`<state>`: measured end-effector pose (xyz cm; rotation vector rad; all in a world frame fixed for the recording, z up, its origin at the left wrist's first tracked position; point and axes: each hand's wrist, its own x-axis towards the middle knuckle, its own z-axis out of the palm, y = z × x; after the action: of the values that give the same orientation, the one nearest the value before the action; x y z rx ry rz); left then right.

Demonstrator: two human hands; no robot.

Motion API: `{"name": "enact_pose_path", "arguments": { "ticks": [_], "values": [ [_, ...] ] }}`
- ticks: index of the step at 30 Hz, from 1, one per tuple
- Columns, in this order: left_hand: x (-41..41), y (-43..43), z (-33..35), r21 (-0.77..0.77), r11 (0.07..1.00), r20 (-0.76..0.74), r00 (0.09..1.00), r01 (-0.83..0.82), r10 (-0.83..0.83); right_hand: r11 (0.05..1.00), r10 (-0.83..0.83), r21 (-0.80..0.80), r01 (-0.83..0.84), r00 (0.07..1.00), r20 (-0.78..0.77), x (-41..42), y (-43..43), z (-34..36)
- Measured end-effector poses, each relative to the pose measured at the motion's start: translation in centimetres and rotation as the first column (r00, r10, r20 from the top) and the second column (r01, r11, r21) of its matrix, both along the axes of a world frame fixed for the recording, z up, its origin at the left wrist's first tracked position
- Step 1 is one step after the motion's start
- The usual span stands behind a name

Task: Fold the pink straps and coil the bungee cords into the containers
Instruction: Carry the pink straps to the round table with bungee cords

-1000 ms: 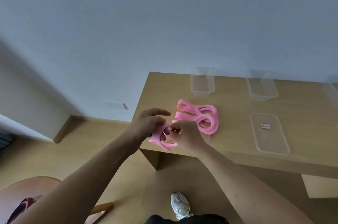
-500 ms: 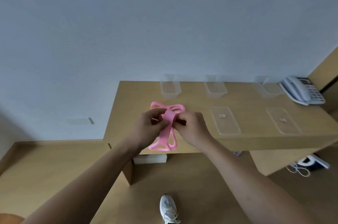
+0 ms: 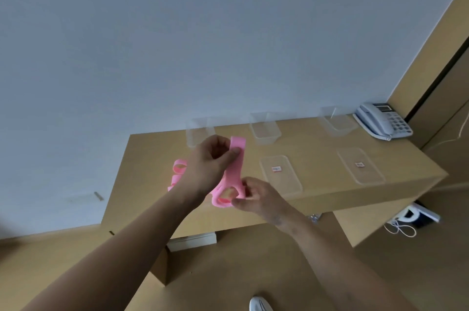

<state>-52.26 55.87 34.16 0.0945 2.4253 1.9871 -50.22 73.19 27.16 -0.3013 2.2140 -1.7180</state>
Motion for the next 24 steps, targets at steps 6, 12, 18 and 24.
{"name": "enact_pose_path", "arguments": {
  "ticks": [6,12,18,24],
  "values": [
    [-5.0,4.2,-2.2,0.104,0.98,0.068,0.985,-0.168,0.162,0.961,-0.223,-0.126,0.248,0.957,0.184,-3.4,6.1,-2.5],
    [-9.5,6.6,-7.7,0.04,0.974,0.276,0.939,-0.223,0.204,0.867,-0.359,-0.215,0.45,0.862,0.358,-8.1,13.9,-4.0],
    [-12.7,10.0,-12.7,-0.155,0.976,0.492,0.844,-0.155,0.212,0.796,-0.573,0.027,0.605,0.737,0.359,-14.1,18.5,-6.4],
    [-15.6,13.0,-14.9,-0.315,0.942,0.435,0.865,-0.115,0.251,0.754,-0.655,0.16,0.637,0.71,0.259,-20.2,20.2,-9.0]
  ]
}}
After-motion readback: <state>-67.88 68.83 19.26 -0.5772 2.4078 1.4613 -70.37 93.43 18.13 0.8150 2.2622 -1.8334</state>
